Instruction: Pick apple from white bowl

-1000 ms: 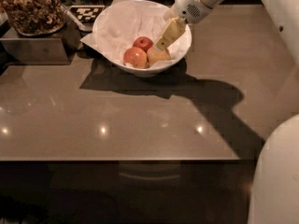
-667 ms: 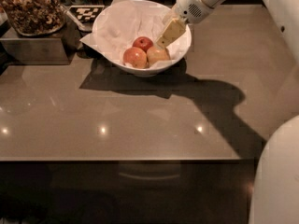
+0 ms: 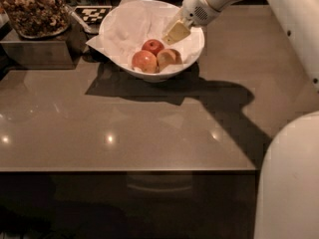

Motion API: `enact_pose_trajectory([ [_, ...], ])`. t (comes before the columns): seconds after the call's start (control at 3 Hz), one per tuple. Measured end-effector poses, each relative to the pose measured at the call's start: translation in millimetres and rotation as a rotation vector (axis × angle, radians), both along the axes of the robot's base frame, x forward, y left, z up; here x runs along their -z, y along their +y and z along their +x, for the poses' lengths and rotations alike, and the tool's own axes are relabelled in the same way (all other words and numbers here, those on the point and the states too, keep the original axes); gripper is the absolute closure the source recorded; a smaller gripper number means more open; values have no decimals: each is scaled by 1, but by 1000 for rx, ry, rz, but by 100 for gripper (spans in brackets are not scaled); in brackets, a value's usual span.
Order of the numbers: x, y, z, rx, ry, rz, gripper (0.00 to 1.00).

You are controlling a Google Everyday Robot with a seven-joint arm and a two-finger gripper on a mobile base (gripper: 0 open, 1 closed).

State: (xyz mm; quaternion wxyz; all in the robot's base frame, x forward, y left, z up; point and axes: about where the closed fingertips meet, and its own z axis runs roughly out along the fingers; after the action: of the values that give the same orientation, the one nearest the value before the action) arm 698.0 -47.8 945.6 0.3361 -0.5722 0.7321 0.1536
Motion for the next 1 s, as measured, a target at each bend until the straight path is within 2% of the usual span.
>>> enact_pose_trajectory([
  [0.33,18,9,22,-5,20,14,61],
  [0.67,34,10,28,0,49,35,38],
  [1.0,47,7,17,8,91,55,17],
])
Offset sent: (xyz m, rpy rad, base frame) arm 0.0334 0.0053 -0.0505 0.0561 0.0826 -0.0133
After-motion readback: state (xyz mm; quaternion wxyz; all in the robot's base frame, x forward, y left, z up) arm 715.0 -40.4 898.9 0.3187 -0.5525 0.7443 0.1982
